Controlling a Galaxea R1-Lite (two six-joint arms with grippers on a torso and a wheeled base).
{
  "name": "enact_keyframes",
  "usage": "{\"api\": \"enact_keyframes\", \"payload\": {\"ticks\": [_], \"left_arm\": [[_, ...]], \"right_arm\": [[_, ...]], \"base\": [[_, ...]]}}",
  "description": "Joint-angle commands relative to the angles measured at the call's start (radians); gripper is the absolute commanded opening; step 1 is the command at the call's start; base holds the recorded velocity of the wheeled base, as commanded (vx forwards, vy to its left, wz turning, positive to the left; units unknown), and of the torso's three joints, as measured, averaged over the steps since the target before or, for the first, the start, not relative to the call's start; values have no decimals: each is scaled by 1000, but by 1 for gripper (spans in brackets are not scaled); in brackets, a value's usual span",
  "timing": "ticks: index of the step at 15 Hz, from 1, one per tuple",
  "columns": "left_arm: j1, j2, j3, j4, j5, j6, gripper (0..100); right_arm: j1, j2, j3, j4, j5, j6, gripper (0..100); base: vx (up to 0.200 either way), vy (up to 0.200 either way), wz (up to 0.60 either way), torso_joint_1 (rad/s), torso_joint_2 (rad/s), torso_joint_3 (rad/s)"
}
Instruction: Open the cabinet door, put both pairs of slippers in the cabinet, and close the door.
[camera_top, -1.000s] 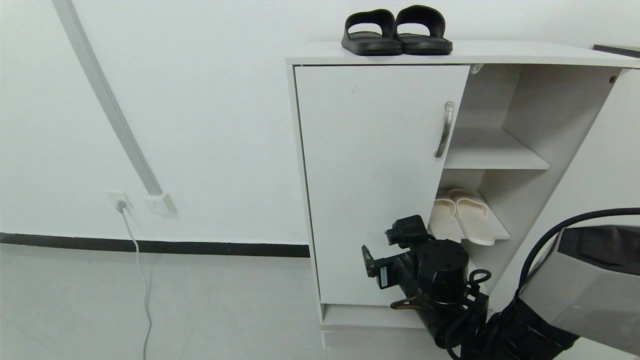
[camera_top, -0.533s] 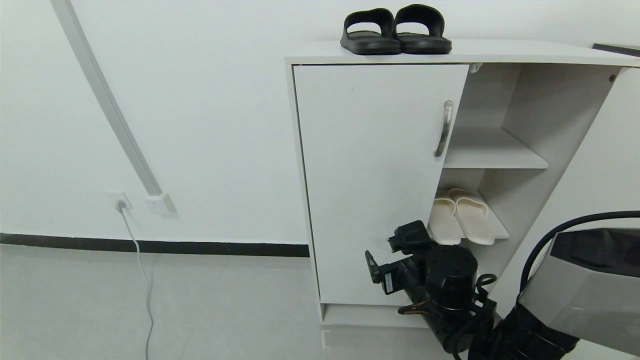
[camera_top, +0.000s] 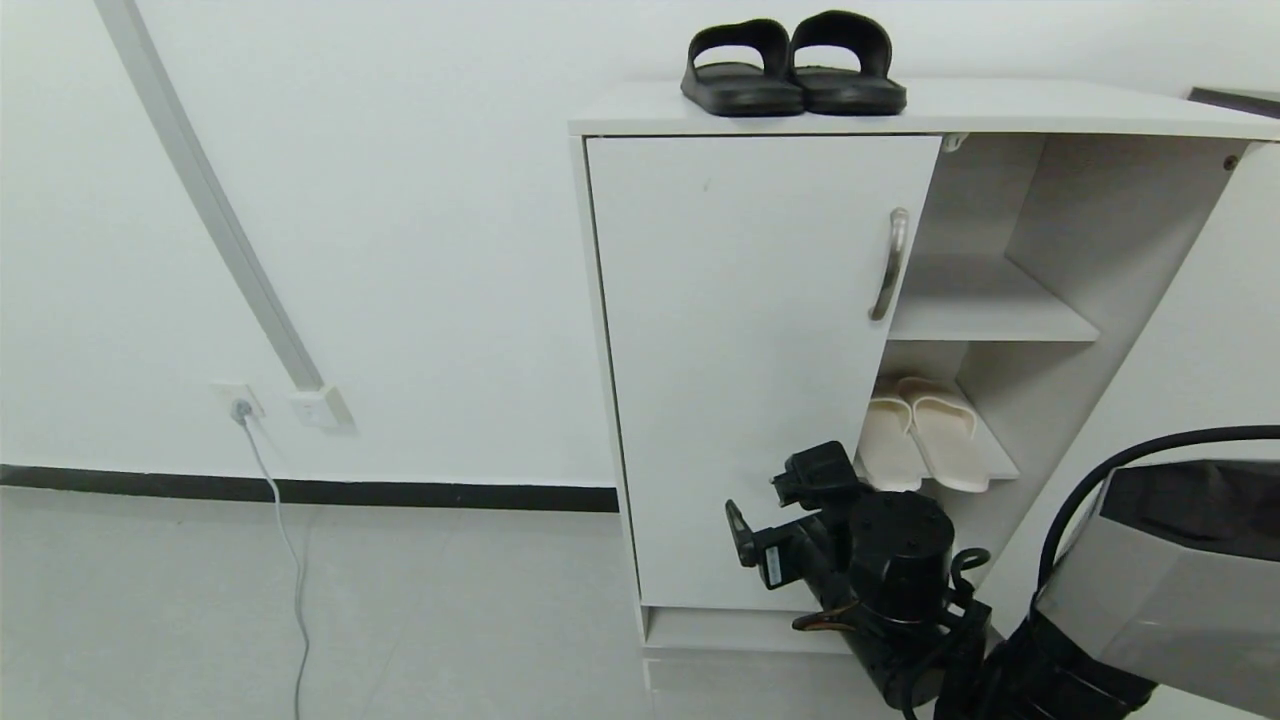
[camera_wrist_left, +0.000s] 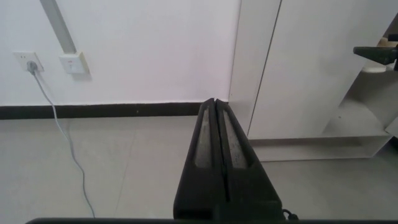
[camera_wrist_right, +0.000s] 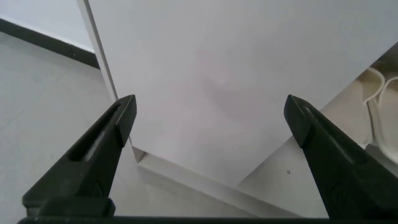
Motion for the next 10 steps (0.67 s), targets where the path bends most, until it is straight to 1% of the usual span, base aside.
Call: {"api": "enact_keyframes", "payload": {"ticks": [1,5,10], "left_arm": [[0,1,0,-2,0,0,0],[0,1,-2,-2,0,0,0],[1,1,0,-2,0,0,0]], "right_arm": [[0,4,1,2,0,0,100],[0,4,4,2,0,0,100],[1,4,6,2,0,-1,100]], "base": [[0,0,0,32,-207,-364],[0,0,0,51,-506,-367],[0,0,0,119,-459,-345]]}}
